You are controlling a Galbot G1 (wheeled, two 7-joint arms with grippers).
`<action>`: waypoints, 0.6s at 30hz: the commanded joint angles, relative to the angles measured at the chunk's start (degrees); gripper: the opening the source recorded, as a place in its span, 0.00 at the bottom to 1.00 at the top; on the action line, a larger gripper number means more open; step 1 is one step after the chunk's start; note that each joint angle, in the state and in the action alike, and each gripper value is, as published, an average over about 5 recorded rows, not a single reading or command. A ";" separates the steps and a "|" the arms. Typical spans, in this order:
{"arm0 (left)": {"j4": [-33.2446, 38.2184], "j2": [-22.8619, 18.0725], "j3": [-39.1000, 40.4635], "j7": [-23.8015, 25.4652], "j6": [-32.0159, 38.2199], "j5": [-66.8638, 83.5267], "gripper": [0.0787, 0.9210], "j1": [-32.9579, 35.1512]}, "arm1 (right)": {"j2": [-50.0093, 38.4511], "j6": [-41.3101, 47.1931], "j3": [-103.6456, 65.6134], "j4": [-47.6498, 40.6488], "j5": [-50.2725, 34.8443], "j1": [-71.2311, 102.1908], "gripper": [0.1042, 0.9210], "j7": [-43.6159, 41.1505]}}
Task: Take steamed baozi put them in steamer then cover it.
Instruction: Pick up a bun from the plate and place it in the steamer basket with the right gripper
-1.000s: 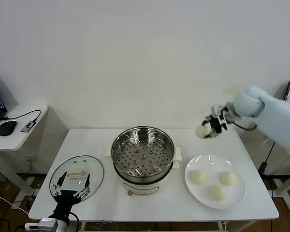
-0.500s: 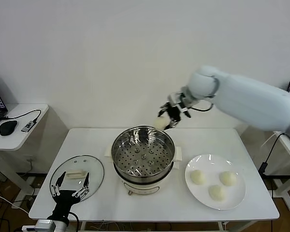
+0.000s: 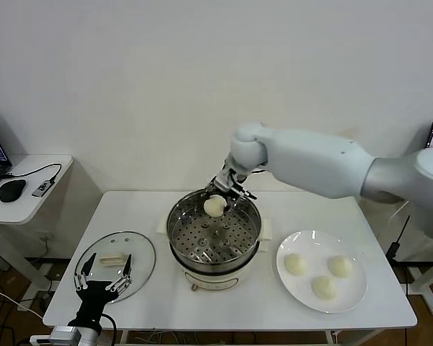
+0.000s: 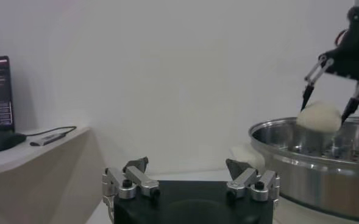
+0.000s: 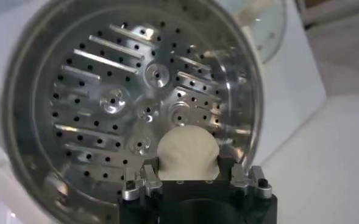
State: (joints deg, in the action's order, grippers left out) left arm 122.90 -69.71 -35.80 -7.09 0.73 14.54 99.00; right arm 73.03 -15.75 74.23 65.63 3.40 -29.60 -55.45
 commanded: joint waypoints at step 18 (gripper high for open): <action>0.74 -0.26 -0.35 -0.44 0.16 -0.13 0.88 -0.14 | 3.77 -9.18 -1.66 -8.39 9.34 2.71 0.81 4.59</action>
State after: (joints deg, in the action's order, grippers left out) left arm 123.40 -70.00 -36.07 -7.51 0.97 14.44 98.80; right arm 76.78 -23.94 73.20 58.20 12.41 -26.05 -51.95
